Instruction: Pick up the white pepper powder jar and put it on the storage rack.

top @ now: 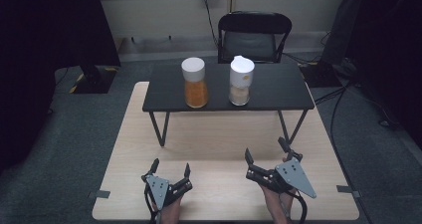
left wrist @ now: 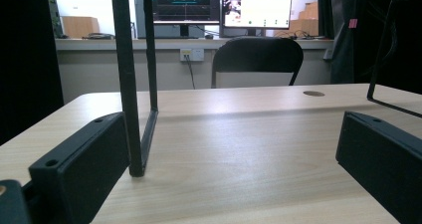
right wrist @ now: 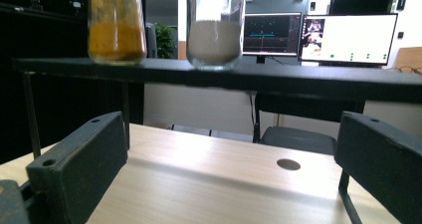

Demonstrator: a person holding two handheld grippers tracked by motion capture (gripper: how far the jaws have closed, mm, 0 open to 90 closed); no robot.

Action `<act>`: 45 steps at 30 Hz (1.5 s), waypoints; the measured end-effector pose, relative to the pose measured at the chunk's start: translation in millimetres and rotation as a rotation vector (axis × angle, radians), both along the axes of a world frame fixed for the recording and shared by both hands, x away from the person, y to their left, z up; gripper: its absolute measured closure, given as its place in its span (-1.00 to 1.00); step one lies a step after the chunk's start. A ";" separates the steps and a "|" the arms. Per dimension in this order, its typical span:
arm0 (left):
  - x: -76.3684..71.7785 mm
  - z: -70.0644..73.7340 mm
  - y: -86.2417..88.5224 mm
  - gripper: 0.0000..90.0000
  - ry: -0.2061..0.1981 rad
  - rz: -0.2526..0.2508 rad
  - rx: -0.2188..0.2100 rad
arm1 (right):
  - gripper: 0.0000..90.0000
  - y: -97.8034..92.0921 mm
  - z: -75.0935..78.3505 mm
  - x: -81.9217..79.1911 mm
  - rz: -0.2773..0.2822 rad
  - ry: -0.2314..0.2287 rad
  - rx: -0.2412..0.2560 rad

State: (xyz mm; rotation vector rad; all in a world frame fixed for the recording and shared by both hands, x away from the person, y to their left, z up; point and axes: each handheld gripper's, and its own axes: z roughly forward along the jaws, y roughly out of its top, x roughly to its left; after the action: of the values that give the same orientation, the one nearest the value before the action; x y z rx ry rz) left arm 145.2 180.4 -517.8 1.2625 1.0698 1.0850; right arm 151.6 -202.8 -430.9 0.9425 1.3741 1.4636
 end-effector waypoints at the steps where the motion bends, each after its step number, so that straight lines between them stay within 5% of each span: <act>1: 0.0 0.0 0.0 -1.00 0.000 0.000 0.000 | -1.00 0.0 -2.3 -0.7 0.000 0.001 0.002; 45: 0.0 0.0 0.0 -1.00 0.000 0.000 0.000 | -1.00 11.5 -78.8 -12.5 -0.055 0.084 -0.011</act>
State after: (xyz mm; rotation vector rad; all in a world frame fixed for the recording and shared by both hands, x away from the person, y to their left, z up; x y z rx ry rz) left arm 145.2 180.4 -517.8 1.2623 1.0698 1.0849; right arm 139.0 -191.3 -509.7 1.0364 1.4047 1.3877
